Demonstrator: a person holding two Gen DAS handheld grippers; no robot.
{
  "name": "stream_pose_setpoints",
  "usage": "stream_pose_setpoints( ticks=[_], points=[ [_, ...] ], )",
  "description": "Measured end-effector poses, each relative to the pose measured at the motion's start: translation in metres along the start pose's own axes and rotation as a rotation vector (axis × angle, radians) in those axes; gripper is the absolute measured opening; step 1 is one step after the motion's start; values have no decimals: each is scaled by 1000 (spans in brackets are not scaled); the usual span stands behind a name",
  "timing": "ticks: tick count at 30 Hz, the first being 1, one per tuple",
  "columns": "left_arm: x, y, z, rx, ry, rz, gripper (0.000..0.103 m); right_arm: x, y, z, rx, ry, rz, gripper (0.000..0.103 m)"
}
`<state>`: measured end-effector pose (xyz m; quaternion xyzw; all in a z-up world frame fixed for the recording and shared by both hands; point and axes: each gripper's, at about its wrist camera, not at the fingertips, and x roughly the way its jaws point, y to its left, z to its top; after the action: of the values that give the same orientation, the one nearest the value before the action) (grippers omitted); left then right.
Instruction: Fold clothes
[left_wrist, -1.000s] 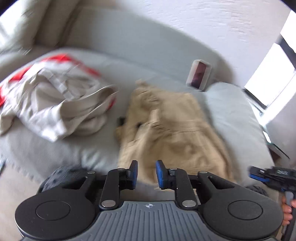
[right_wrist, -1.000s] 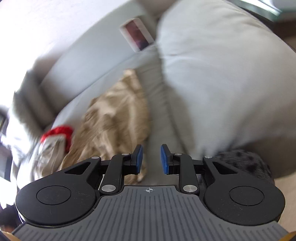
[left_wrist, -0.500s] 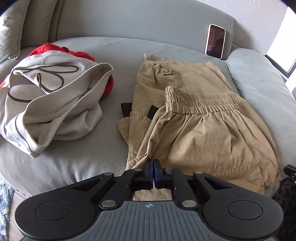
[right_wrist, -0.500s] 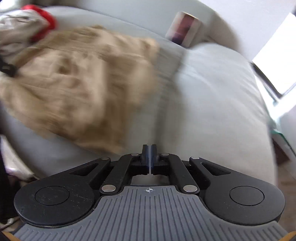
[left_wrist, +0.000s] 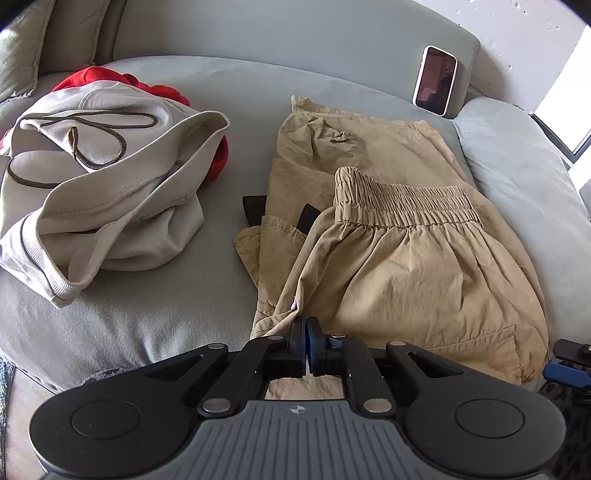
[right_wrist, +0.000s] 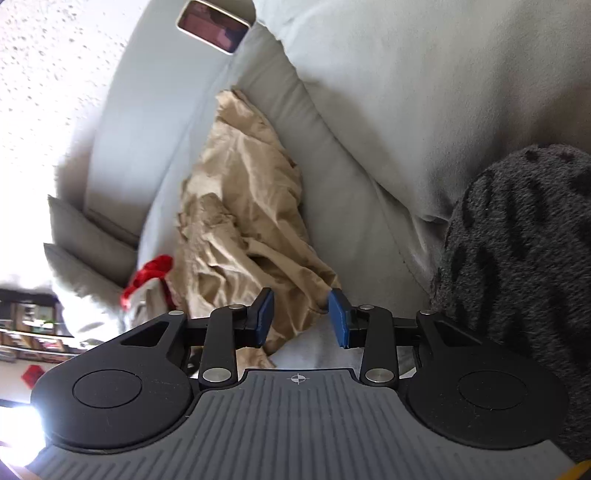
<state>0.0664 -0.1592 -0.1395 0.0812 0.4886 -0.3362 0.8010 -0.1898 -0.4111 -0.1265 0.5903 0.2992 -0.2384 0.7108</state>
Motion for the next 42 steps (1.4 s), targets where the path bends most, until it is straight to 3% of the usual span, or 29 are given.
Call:
stream_pose_setpoints(
  ticks=[6, 12, 18, 19, 20, 23, 25, 32, 33, 34, 36, 38, 42],
  points=[
    [0, 6, 1, -20, 9, -17, 11, 22, 3, -8, 17, 11, -75, 37],
    [-1, 9, 1, -33, 11, -30, 11, 17, -9, -17, 207, -18, -87, 39],
    [-1, 4, 2, -30, 11, -27, 11, 27, -17, -20, 256, -76, -16, 39],
    [-1, 4, 3, -29, 12, -28, 11, 27, -16, -20, 236, -83, -10, 19],
    [-1, 4, 3, -29, 12, -31, 11, 26, -14, -21, 207, -91, -8, 5],
    [-2, 6, 3, -20, 14, -44, 12, 17, -2, -22, 47, -126, -34, 2],
    [-2, 8, 4, -16, 18, -57, 12, 7, 13, -23, -114, -171, -98, 1],
    [1, 4, 8, -18, 30, -55, 12, -32, 22, 7, -290, -314, -272, 0],
    [0, 2, 9, -9, 30, -48, 11, -39, 18, 13, -258, -273, -206, 1],
    [0, -1, 10, 1, 31, -39, 11, -42, 20, 13, -259, -240, -165, 11],
    [-8, -6, 11, 13, 26, -33, 9, -37, 36, 0, -322, -207, -127, 18],
    [-24, -9, 10, 0, 1, -50, 9, -27, 55, -14, -398, -184, -86, 32],
    [-56, -23, 8, 65, -117, -107, 11, 6, 95, -33, -608, -156, -49, 40]
  ],
)
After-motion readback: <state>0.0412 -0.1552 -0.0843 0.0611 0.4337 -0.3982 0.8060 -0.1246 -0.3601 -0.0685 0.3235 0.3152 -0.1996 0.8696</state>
